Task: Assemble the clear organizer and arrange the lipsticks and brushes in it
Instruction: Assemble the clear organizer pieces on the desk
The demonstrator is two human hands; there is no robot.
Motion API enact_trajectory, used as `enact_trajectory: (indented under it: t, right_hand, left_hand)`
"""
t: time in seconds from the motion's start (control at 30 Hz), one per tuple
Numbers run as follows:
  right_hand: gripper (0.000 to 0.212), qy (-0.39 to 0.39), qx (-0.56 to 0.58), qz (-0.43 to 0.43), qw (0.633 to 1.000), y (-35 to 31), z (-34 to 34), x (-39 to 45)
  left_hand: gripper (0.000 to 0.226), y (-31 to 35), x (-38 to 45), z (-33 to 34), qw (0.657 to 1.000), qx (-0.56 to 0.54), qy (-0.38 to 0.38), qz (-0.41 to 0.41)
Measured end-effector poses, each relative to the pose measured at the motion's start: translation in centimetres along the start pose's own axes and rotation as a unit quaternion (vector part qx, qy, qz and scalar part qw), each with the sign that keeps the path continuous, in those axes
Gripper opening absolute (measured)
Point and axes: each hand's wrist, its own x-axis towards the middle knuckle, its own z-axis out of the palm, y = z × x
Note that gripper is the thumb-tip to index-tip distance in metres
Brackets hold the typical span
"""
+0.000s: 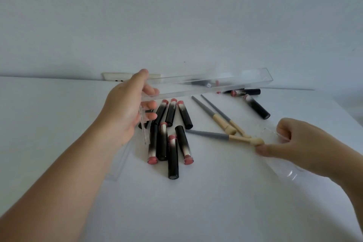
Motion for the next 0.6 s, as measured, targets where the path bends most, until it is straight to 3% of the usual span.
enact_trajectory:
  t: [0.13,0.3,0.43,0.53,0.6]
  right_hand:
    - [0.067,-0.011,0.14,0.023,0.99,0.9,-1.6,0.1]
    - [0.08,-0.021,0.126,0.006,0.992,0.7,-1.3,-0.3]
    - [0.081,0.081,0.247,0.016,0.966,1.5,-1.4,0.6]
    - [0.055,0.175,0.304,0.024,0.936,1.9,-1.3,1.1]
    - [0.044,0.193,0.335,0.02,0.922,1.5,-1.3,1.2]
  left_hand:
    - [0.042,0.3,0.0,-0.2,1.0,-0.01,0.006,0.005]
    - [0.042,0.0,0.0,-0.2,1.0,-0.002,-0.001,0.009]
    - [0.042,0.2,0.2,-0.2,1.0,-0.004,0.01,0.012]
    - [0.043,0.2,0.0,-0.1,1.0,-0.001,0.003,0.013]
    - [0.042,0.0,0.0,0.0,1.0,0.006,0.001,0.016]
